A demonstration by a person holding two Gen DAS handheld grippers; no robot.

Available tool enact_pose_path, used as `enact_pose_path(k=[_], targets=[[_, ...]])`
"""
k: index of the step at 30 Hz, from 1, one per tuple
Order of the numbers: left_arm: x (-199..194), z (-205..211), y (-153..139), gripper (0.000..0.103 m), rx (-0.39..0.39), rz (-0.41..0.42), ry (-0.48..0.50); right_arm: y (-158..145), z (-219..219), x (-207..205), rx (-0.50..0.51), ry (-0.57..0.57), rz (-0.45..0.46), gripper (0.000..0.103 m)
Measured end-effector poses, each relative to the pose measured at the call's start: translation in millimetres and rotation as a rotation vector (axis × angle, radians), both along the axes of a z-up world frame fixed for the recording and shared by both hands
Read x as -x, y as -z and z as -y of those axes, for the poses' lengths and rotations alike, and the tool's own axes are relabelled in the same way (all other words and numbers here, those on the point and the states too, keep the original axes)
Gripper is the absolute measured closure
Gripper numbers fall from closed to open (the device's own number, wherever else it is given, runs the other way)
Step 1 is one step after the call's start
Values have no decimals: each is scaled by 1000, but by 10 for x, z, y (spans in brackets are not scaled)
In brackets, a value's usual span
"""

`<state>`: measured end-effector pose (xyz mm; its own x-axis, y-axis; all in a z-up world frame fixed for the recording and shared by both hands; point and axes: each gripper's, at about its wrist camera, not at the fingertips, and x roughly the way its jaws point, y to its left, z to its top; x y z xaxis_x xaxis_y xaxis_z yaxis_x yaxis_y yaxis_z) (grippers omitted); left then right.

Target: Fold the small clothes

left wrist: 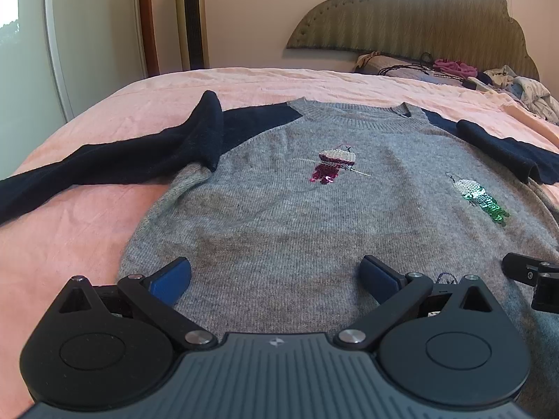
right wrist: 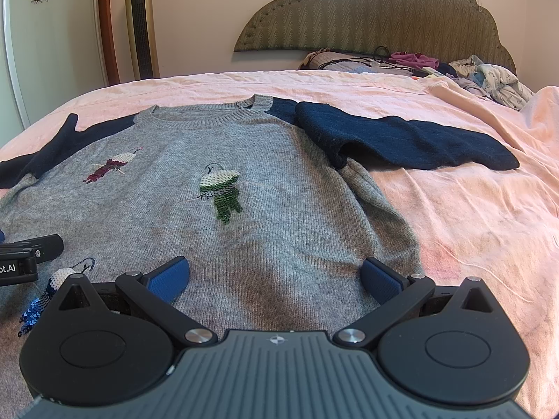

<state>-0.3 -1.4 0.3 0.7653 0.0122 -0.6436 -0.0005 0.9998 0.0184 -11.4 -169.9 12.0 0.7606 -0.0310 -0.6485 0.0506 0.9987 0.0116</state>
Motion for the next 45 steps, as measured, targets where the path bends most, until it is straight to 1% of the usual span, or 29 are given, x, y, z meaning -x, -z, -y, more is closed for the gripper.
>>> enact_pose_path(k=[13, 21, 28, 31, 34, 45], targets=[[6, -2, -9, 0, 3, 1, 1, 4, -5, -2, 2, 0, 0, 0], [6, 17, -12, 0, -11, 1, -1, -4, -1, -9, 8, 1, -3, 0], [10, -25, -13, 0, 12, 3, 1, 11, -6, -5, 8, 1, -2, 0], [30, -97, -24, 0, 46, 13, -4, 17, 8, 8, -2, 0, 2, 0], [6, -28, -17, 0, 5, 3, 2, 7, -15, -8, 13, 0, -2, 0], [7, -35, -16, 0, 9, 4, 2, 8, -15, -3, 14, 0, -2, 0]])
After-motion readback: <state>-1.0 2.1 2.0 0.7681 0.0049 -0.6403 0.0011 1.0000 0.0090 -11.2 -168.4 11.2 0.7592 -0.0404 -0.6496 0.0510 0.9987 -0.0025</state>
